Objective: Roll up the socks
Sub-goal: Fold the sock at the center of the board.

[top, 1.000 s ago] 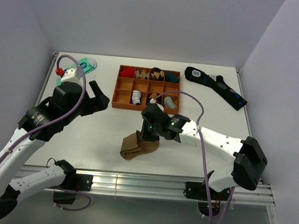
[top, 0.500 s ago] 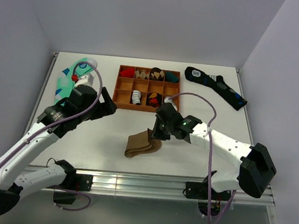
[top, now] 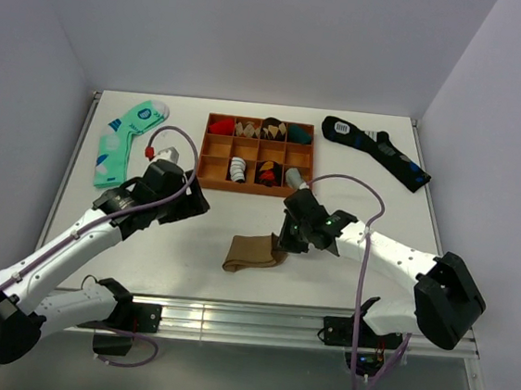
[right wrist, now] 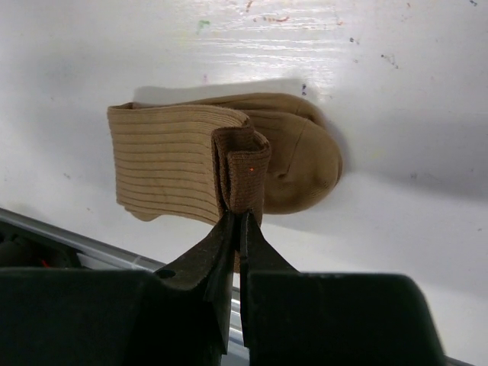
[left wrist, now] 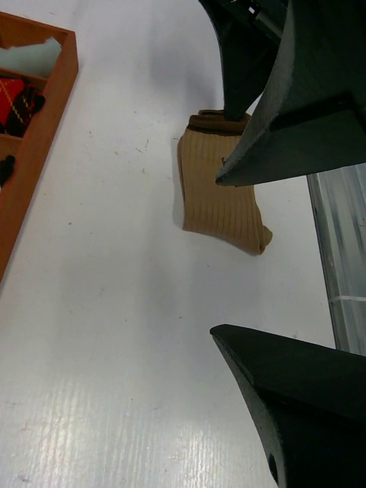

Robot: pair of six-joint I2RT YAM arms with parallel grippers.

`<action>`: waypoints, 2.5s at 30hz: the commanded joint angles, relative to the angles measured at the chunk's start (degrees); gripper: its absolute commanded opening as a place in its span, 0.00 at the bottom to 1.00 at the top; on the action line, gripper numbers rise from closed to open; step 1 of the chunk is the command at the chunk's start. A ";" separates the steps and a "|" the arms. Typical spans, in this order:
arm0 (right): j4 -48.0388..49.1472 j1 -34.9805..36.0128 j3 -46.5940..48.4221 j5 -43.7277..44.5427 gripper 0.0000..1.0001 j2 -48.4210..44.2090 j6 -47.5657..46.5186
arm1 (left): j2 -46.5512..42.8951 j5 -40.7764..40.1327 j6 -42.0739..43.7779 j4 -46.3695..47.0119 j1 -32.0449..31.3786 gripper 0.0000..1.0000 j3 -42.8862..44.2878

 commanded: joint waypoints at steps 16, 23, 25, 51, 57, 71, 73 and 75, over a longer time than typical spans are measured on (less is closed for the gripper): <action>5.91 -5.76 -5.36 -0.80 0.00 -0.54 -3.44 | 6.84 3.65 -1.94 8.02 -2.89 0.66 -4.97; 6.70 -7.16 -5.88 -0.88 0.00 1.22 -4.14 | 10.62 7.25 -1.33 13.47 -5.26 0.60 -7.16; 6.79 -7.69 -6.06 -0.88 0.00 1.48 -4.41 | 11.85 8.22 -1.33 15.23 -6.05 0.57 -7.52; 8.20 -10.42 -9.05 -0.88 0.00 2.72 -5.46 | 26.71 14.73 -0.98 27.54 -12.21 0.55 -8.57; 8.02 -10.68 -9.13 -0.80 0.00 2.45 -5.81 | 29.52 14.29 -1.06 27.01 -12.73 0.54 -7.70; 5.30 -12.53 -9.05 1.13 0.03 0.17 -6.25 | 34.97 4.46 -1.85 16.65 -14.67 0.48 -2.07; 4.95 -13.31 -8.87 1.23 0.07 -0.18 -6.52 | 35.76 3.05 -1.94 13.92 -14.85 0.46 -0.93; 4.16 -13.93 -8.70 1.49 0.11 -0.88 -6.69 | 36.99 1.47 -1.85 12.43 -15.02 0.46 -0.14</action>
